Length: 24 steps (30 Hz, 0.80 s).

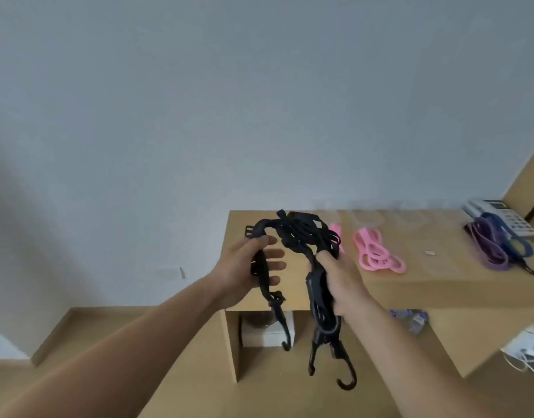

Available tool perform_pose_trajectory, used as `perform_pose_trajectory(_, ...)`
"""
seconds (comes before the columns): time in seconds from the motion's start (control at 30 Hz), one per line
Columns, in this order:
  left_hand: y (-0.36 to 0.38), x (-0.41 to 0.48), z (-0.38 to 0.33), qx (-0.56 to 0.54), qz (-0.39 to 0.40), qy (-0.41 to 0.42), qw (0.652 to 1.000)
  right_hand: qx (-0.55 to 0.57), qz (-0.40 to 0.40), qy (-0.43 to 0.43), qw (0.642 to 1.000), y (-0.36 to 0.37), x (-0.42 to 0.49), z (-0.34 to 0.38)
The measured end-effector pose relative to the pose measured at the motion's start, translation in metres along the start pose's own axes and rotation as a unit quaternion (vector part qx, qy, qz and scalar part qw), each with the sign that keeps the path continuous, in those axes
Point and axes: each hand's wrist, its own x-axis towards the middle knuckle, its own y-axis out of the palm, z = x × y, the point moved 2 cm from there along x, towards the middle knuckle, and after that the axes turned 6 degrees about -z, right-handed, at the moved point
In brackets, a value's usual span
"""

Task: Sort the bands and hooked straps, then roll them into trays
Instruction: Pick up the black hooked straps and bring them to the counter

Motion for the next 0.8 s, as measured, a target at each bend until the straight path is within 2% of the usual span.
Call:
perform_pose_trajectory(0.07, 0.043, 0.012, 0.005, -0.001, 0.035, -0.005, 0.999, -0.032, -0.016, -0.032, 0.999, -0.009, -0.005, -0.004)
perform_pose_trajectory(0.17, 0.093, 0.027, 0.010, 0.000, 0.026, 0.011, 1.000, -0.052, -0.068, -0.056, 0.995, -0.026, -0.007, -0.010)
perform_pose_trajectory(0.27, 0.125, 0.042, 0.018, -0.003, 0.062, 0.006, 0.998, -0.061, -0.102, -0.065, 0.991, -0.048, 0.001, -0.014)
perform_pose_trajectory(0.37, 0.146, 0.062, 0.028, 0.047, 0.095, 0.013, 0.994, -0.071, -0.120, -0.066, 0.988, -0.076, 0.018, -0.014)
perform_pose_trajectory(0.5, 0.151, 0.110, 0.024, 0.062, -0.014, -0.007, 0.998, -0.077, -0.178, -0.037, 0.980, -0.125, 0.051, -0.006)
perform_pose_trajectory(0.57, 0.150, 0.139, 0.012, 0.130, -0.024, 0.038, 0.990, -0.109, -0.186, -0.038, 0.976, -0.145, 0.069, 0.002)
perform_pose_trajectory(0.67, 0.170, 0.165, -0.002, 0.273, 0.089, 0.138, 0.948, -0.186, -0.149, -0.020, 0.971, -0.158, 0.101, 0.017)
perform_pose_trajectory(0.73, 0.187, 0.176, -0.006, 0.343, 0.171, 0.187, 0.905, -0.249, -0.125, -0.015, 0.960, -0.160, 0.121, 0.027)
perform_pose_trajectory(0.8, 0.201, 0.190, -0.011, 0.396, 0.217, 0.249, 0.857, -0.308, -0.097, -0.013, 0.946, -0.162, 0.139, 0.036)
